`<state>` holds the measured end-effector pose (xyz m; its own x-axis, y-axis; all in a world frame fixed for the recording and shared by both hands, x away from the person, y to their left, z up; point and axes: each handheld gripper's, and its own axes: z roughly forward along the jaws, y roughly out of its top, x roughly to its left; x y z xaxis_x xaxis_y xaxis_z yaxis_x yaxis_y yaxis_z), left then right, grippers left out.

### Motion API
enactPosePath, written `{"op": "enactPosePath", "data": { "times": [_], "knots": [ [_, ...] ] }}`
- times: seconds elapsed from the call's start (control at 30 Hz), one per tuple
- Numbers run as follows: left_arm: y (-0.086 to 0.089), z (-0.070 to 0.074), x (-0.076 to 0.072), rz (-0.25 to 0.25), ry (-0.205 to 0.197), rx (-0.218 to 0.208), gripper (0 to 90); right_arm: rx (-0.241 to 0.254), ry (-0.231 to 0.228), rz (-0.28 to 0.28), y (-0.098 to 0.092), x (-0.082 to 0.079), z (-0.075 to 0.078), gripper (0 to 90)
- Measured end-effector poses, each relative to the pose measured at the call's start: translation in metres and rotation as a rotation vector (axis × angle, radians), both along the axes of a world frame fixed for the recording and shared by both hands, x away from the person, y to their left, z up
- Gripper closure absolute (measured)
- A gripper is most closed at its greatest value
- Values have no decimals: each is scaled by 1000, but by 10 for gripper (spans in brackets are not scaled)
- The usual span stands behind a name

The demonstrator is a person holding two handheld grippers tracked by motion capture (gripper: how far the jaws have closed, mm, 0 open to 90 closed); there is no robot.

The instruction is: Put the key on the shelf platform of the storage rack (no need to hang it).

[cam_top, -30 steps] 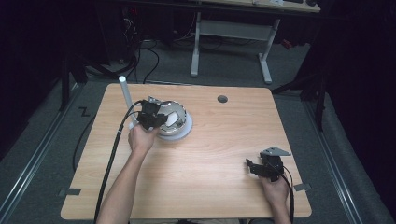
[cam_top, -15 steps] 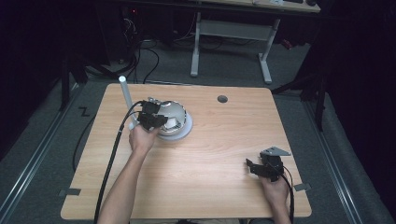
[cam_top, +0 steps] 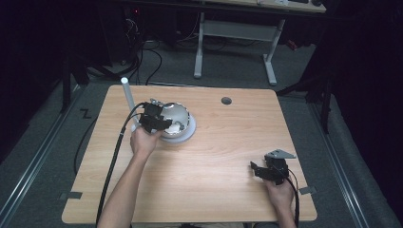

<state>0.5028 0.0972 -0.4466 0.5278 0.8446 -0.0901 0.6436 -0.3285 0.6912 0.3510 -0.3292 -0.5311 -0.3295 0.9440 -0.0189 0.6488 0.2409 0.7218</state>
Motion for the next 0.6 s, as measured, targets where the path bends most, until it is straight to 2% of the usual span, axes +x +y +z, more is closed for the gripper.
{"op": "enactPosePath", "data": {
  "times": [0.27, 0.33, 0.43, 0.6],
  "knots": [
    [4, 11, -8, -3, -32, 10, 449, 0, 1, 0, 0, 0, 0, 311],
    [6, 12, -11, -1, -52, 3, 442, 0, 0, -1, 0, 0, 0, 311],
    [11, 12, -15, 13, -57, -16, 439, 0, 0, -1, 0, 0, 0, 311],
    [21, 14, -19, 30, -64, -21, 438, 0, 0, -1, 0, 0, 0, 312]
  ]
}}
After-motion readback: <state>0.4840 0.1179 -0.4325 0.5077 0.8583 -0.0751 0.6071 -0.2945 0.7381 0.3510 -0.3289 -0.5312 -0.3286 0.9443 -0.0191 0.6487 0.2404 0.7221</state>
